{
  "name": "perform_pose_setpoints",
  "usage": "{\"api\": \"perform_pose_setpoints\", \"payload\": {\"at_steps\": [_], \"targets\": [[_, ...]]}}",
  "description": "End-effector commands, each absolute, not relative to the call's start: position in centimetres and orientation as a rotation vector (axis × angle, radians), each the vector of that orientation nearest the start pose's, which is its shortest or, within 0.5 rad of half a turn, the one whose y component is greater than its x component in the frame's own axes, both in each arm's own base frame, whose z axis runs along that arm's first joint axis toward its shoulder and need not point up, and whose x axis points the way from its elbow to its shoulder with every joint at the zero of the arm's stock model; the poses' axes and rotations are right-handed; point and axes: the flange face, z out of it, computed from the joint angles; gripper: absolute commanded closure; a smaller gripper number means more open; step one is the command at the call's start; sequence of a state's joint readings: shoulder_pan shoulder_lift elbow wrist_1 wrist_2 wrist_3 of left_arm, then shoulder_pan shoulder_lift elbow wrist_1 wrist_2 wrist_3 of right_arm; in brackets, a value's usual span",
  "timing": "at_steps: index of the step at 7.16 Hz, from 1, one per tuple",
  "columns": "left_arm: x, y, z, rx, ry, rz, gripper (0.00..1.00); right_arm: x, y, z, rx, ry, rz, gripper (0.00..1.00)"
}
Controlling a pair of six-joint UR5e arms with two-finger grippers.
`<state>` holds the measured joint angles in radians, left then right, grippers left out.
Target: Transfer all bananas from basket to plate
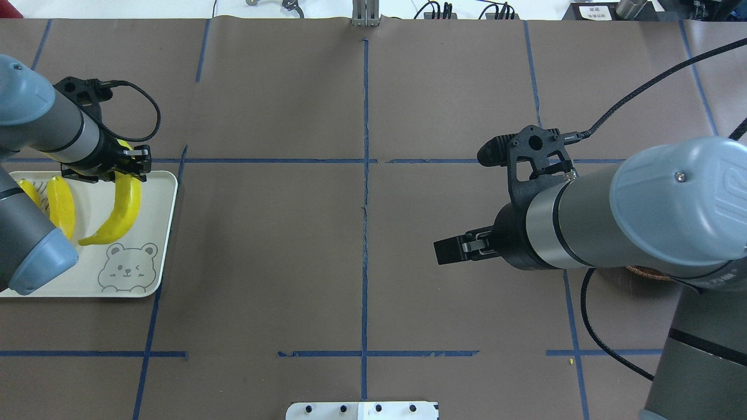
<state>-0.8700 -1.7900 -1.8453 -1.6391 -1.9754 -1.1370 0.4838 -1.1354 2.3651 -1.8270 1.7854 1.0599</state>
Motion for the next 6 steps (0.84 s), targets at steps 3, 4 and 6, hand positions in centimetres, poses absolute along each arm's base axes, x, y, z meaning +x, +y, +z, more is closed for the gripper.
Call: {"api": "perform_pose_setpoints", "payload": {"at_steps": [3,4,6], "targets": [[30.2,-51.0,48.7,-0.062,0.573,-0.333,1.00,-34.5,-31.1,15.2,0.305,-0.934,-0.118,0.00],[30.2,-51.1,49.5,-0.070,0.561,-0.334,0.99,-34.5,-31.1,15.2,0.305,-0.934,-0.118,0.00],[29.7,-50.4,51.9,-0.088,0.534,-0.336,0.90,-34.5,-31.1,15.2,0.305,-0.934,-0.118,0.00]]}}
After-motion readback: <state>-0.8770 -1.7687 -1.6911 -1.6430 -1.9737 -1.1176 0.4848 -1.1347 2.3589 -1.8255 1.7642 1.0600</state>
